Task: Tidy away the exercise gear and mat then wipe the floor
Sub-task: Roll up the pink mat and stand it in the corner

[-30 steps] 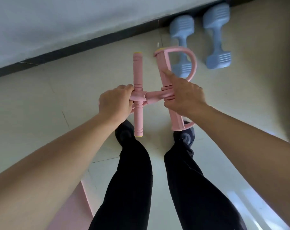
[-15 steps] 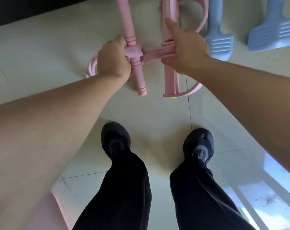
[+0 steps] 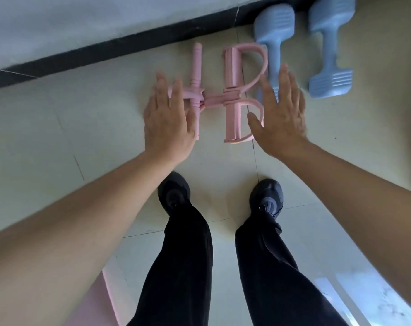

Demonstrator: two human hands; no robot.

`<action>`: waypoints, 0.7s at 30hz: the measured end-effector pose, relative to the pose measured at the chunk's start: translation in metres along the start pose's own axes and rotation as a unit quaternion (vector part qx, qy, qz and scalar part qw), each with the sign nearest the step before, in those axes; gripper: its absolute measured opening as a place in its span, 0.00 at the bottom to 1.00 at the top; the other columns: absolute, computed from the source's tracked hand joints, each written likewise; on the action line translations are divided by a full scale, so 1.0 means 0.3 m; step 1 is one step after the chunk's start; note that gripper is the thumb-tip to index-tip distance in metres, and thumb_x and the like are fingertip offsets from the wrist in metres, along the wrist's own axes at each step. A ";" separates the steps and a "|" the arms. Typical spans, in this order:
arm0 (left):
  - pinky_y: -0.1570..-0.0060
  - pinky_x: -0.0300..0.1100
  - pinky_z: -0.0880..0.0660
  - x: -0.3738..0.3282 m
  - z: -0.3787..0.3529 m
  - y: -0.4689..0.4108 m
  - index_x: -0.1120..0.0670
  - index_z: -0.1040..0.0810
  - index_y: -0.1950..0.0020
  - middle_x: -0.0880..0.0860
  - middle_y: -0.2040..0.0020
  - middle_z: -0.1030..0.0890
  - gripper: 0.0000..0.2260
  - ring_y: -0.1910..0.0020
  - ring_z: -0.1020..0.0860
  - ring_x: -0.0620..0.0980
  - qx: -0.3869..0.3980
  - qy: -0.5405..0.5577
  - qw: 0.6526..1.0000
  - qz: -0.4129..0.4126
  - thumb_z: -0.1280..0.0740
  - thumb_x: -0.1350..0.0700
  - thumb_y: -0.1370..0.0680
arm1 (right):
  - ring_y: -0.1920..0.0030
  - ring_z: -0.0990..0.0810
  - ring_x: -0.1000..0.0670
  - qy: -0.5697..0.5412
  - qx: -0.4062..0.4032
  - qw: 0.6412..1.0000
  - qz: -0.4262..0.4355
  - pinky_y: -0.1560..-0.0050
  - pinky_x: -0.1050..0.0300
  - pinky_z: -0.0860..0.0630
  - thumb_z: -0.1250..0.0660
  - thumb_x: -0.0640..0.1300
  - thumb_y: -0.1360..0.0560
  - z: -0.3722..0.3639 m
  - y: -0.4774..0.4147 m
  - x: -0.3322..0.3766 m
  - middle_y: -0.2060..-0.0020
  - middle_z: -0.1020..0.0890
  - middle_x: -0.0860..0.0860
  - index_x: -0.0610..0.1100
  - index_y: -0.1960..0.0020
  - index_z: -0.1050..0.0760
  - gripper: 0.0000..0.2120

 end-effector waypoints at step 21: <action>0.26 0.64 0.49 -0.571 2.569 0.766 0.57 0.47 0.20 0.64 0.20 0.49 0.29 0.21 0.51 0.63 -0.375 -0.093 0.921 -0.053 0.49 0.43 0.16 | 0.20 0.57 0.37 0.036 -0.402 0.898 0.175 0.22 0.38 0.55 0.44 0.61 0.19 2.386 0.924 0.791 0.21 0.57 0.35 0.47 0.18 0.55 0.37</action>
Point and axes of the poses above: each hand's wrist, its own y-axis away from the middle knuckle, its own z-axis out of the back of the hand, x = y × z, the point moved 10 cm from there along -y, towards the middle knuckle
